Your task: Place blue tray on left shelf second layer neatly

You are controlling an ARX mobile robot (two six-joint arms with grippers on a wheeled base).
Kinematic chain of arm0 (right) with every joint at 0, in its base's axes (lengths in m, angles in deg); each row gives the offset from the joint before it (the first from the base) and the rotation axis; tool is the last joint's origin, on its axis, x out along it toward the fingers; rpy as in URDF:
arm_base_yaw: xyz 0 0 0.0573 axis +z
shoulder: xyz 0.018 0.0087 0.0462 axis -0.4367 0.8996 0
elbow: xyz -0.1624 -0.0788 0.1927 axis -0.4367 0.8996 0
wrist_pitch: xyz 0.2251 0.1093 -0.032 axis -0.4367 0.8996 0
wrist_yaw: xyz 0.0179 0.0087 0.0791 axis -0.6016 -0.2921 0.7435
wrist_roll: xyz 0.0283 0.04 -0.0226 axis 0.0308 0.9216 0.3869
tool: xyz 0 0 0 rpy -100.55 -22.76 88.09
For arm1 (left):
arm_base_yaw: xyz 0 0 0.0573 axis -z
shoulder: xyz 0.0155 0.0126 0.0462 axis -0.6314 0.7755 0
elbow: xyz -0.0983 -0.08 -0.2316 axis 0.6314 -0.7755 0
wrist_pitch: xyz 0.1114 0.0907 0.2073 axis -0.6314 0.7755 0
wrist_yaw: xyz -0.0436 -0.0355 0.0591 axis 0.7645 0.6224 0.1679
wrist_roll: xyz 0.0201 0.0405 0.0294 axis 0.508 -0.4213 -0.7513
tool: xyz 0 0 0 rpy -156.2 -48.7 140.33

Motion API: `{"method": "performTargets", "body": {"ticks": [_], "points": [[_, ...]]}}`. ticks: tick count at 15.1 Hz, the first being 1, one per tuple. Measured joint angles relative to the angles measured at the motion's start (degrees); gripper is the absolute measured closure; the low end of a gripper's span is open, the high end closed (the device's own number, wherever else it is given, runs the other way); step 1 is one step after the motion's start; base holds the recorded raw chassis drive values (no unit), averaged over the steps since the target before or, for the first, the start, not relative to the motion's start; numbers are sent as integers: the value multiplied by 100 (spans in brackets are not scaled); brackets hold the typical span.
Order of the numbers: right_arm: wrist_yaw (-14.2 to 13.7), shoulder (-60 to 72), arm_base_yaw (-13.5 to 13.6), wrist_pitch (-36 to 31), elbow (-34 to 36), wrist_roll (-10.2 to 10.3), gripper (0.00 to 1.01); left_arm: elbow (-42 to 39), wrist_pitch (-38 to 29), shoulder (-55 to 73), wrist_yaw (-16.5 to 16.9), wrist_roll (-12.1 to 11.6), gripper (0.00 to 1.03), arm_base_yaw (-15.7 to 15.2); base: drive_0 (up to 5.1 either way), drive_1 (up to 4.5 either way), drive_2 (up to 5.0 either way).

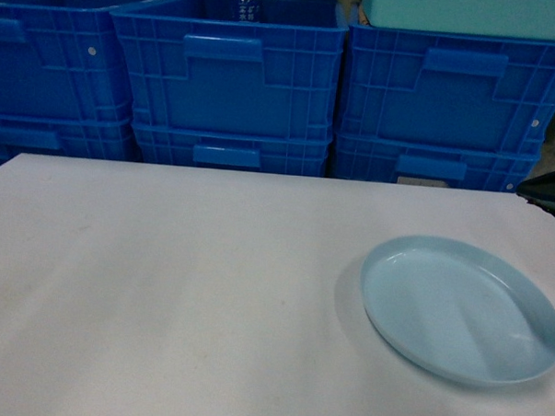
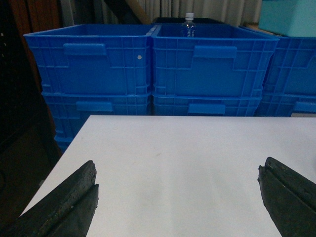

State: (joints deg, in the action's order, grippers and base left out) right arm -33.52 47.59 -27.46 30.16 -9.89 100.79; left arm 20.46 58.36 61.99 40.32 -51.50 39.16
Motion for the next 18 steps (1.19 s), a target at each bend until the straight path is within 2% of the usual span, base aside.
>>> {"method": "performTargets", "body": {"ticks": [3,5,8,12,18], "points": [[-66,-63,-83,-122,341,39,3,0,0,0,0,0,5,0,0,0,0],[-72,-109,-238,-39,448,22,3,0,0,0,0,0,5,0,0,0,0],[72,33,-404,-85,509,-129,3,0,0,0,0,0,5,0,0,0,0],[-219,673,59,-107,350,-109,3,0,0,0,0,0,5,0,0,0,0],[-573,763,350,28,216,37,3,0,0,0,-2,0,5,0,0,0,0]]}}
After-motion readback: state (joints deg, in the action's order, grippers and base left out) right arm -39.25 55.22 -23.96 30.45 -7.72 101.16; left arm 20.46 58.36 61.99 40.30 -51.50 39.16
